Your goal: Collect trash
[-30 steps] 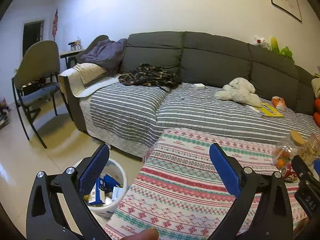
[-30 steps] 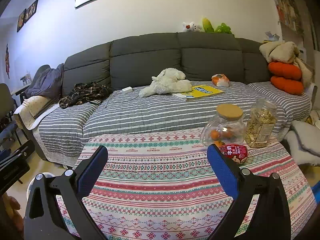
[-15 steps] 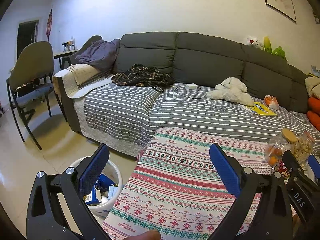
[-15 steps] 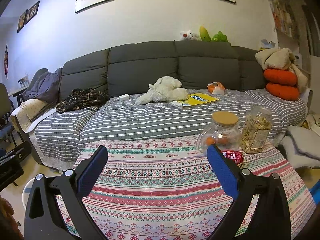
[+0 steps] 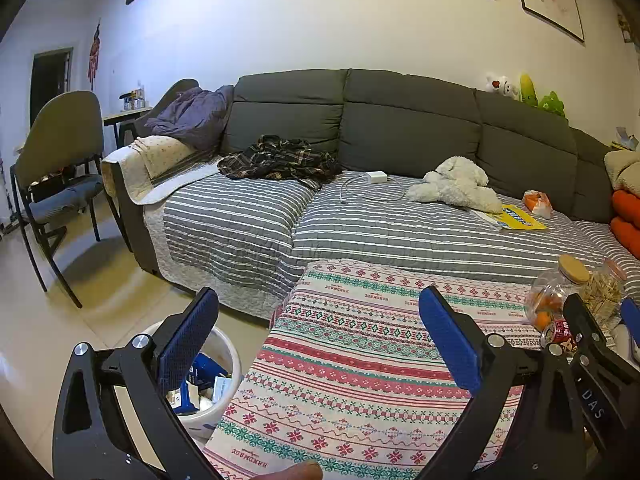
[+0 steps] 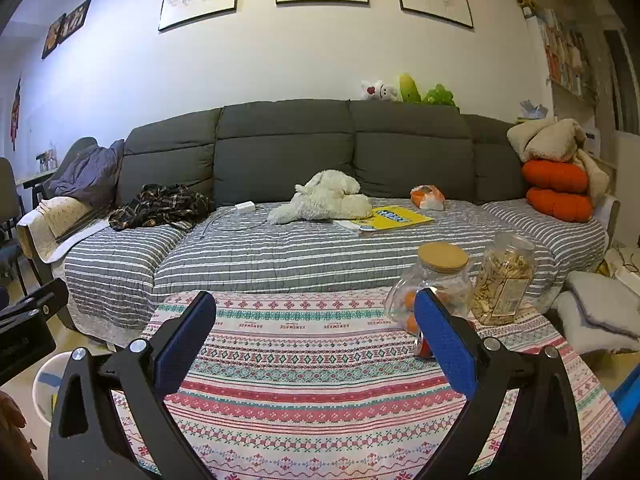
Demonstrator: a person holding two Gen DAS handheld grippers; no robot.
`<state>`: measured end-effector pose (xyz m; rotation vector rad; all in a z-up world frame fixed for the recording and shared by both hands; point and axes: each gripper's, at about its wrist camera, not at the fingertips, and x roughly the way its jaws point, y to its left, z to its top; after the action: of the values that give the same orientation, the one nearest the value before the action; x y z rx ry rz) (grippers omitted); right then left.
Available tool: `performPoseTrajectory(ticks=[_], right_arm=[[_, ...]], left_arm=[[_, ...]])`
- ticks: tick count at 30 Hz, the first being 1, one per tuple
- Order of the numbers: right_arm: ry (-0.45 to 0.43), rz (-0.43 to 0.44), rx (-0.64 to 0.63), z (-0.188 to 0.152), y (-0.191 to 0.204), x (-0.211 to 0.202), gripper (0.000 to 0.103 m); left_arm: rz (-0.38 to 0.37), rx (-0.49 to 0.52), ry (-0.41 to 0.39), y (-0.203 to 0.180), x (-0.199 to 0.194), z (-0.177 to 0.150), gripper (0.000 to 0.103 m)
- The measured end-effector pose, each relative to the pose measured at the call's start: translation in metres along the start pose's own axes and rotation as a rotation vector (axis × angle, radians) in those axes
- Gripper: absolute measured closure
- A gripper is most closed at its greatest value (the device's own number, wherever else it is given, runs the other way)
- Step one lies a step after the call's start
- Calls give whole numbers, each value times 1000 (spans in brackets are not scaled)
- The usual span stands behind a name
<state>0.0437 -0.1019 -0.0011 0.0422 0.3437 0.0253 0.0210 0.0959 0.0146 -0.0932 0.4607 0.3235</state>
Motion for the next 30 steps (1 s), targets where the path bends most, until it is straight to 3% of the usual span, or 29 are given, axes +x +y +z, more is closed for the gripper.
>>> performPoseTrajectory(ticks=[30], right_arm=[[16,4,34,1,-4,2,7]], left_arm=[[-6,42,-6,-12,0,-3,7]])
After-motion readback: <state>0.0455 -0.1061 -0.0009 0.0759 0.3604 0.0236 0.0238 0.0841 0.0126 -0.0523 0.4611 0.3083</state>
